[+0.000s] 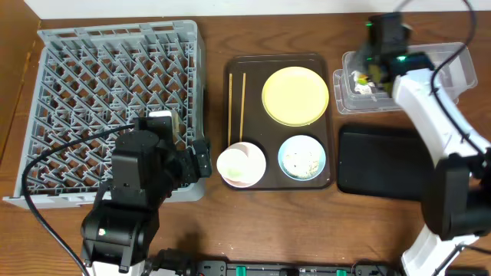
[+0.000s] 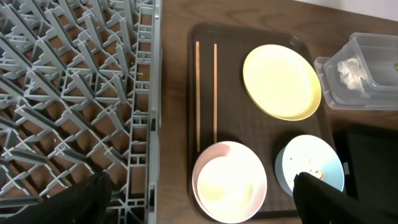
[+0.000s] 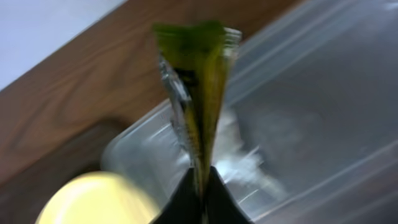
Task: Sort waste into correct bins and load items into the dishwasher
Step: 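Drop the green wrapper into the clear bin with the right gripper, then grasp the rim of the light-blue bowl with the right gripper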
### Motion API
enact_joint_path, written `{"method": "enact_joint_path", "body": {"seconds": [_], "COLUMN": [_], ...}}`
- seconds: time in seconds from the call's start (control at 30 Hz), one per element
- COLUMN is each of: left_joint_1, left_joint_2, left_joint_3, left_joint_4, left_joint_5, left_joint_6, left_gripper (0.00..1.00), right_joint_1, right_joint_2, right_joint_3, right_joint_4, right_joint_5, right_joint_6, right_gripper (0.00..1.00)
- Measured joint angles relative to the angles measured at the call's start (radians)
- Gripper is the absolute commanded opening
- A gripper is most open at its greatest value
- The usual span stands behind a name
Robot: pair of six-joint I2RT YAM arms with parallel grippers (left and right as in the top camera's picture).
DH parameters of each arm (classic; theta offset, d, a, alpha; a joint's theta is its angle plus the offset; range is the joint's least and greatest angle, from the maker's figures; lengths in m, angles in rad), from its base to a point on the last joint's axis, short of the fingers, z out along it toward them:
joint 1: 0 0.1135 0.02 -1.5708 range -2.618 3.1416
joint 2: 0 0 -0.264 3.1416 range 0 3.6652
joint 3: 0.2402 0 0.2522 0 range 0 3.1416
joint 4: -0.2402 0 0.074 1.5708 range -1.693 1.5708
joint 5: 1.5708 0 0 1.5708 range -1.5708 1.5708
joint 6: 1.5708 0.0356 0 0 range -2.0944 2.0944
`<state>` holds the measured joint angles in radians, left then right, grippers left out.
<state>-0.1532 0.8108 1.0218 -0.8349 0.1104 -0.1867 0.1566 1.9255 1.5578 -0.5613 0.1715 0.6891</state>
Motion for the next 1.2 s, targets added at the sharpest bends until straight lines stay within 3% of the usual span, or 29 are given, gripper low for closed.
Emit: {"method": "enact_joint_path", "body": {"seconds": [0.1, 0.17, 0.4, 0.57, 0.67, 0.9, 1.2], "left_joint_1": [0.000, 0.000, 0.000, 0.000, 0.000, 0.000, 0.000], "left_joint_2": [0.000, 0.000, 0.000, 0.000, 0.000, 0.000, 0.000], "left_joint_3": [0.000, 0.000, 0.000, 0.000, 0.000, 0.000, 0.000], "left_joint_4": [0.000, 0.000, 0.001, -0.001, 0.000, 0.000, 0.000], "left_joint_5": [0.000, 0.000, 0.000, 0.000, 0.000, 0.000, 0.000], "left_joint_6": [0.000, 0.000, 0.000, 0.000, 0.000, 0.000, 0.000], "left_gripper": [0.94, 0.94, 0.94, 0.94, 0.94, 0.94, 0.94], "right_joint_1": [-0.054, -0.076, -0.078, -0.023, 0.089, 0.413, 0.584], "right_joint_2": [0.050, 0.064, -0.055, -0.237, -0.293, -0.197, -0.007], "right_joint_3": [-0.002, -0.003, -0.005, -0.004, 0.000, -0.060, -0.089], "right_joint_4": [0.061, 0.090, -0.037, -0.236, -0.371, -0.431, -0.425], "right_joint_5": [-0.055, -0.161, -0.383, -0.414, -0.427, -0.390, -0.281], "right_joint_6": [0.003, -0.052, -0.159, -0.271, -0.337, -0.386, -0.416], "right_gripper": [0.44, 0.47, 0.48, 0.38, 0.34, 0.36, 0.32]}}
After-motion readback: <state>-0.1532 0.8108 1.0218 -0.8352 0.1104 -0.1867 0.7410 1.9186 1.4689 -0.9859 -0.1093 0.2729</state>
